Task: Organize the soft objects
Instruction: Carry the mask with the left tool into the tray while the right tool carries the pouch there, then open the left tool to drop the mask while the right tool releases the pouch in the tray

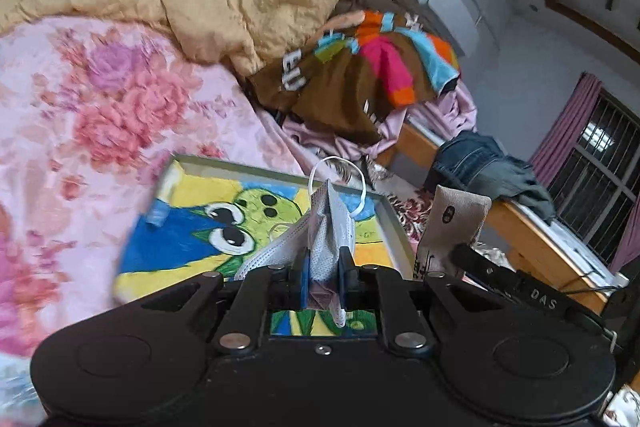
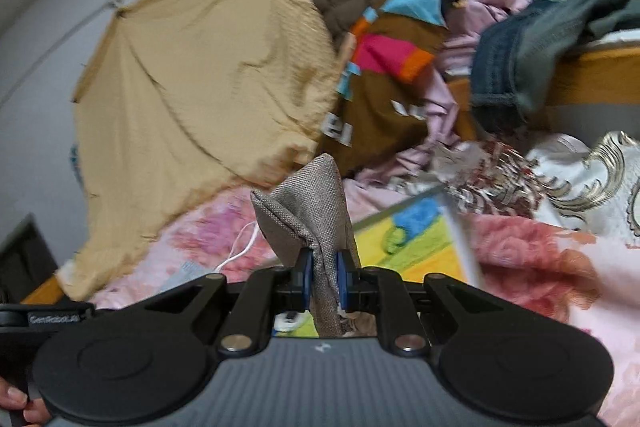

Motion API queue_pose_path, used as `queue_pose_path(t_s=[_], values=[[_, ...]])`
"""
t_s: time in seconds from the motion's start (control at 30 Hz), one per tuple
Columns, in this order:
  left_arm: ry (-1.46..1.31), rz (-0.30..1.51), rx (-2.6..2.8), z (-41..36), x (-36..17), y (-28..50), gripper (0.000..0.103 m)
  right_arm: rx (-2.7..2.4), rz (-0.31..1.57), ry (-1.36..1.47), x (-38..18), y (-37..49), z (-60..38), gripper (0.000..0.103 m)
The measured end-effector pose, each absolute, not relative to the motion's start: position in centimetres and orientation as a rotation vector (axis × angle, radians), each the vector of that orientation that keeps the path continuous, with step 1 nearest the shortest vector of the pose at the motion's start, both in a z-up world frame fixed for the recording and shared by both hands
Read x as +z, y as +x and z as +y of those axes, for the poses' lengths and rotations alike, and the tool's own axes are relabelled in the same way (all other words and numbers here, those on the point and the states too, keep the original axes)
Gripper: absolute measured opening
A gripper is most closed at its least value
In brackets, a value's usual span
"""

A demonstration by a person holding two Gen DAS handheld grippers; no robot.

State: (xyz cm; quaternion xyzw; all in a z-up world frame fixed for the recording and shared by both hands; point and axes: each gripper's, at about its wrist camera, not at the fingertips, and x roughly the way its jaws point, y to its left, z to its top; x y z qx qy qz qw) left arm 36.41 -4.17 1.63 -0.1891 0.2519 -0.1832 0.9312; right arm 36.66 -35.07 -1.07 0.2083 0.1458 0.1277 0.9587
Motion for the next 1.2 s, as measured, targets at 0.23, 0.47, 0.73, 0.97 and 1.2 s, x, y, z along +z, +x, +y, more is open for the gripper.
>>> queue_pose_path(t_s=[0.23,0.47,0.73,0.97,1.2], values=[[-0.388,0.626,-0.346,-9.2,-1.9,43.0,0.015,0.209,0.347,0.426,-2.5,39.1,-36.0,0.015],[-0.340,0.716,-0.304,-11.8,-4.1,45.8,0.015,0.177,0.410,0.425,-3.6,40.7,-35.9,0.017],[-0.334,0.768,-0.287,-12.0,-5.3,45.9,0.025,0.182,0.433,0.391,-3.7,40.6,-35.1,0.032],[-0.346,0.774,-0.246,-10.9,-5.1,45.0,0.058,0.189,0.450,0.394,-3.8,40.4,-35.2,0.046],[-0.334,0.750,-0.220,-9.6,-3.9,43.7,0.077,0.196,0.454,0.375,-3.4,39.8,-34.8,0.066]])
